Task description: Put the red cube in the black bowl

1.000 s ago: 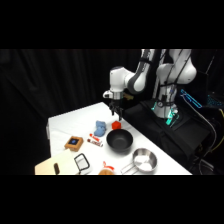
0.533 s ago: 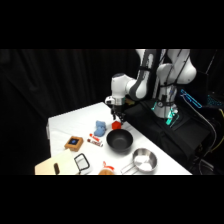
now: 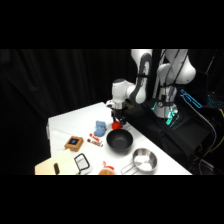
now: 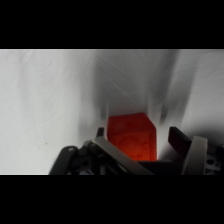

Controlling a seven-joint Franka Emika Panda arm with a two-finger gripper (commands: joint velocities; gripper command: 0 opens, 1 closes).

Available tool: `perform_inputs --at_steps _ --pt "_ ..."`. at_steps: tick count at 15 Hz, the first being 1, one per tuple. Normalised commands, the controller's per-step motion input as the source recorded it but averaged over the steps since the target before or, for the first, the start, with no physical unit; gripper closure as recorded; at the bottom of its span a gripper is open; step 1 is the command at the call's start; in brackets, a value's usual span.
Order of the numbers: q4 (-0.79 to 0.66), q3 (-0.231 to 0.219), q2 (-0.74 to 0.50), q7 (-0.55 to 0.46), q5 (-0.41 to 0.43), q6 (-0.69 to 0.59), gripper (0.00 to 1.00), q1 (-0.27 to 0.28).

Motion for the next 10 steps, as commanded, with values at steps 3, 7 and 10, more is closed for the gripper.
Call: perform_inputs --at_steps 3,7,10 --pt "0.05 0.114 0.14 0.07 -0.189 0.21 0.0 -0.167" --pt "0.05 0.08 0.08 0.09 -0.197 0.19 0.25 -0.134" --pt "0.06 0.078 0.03 0.12 -0.162 0.15 0.43 -0.105"
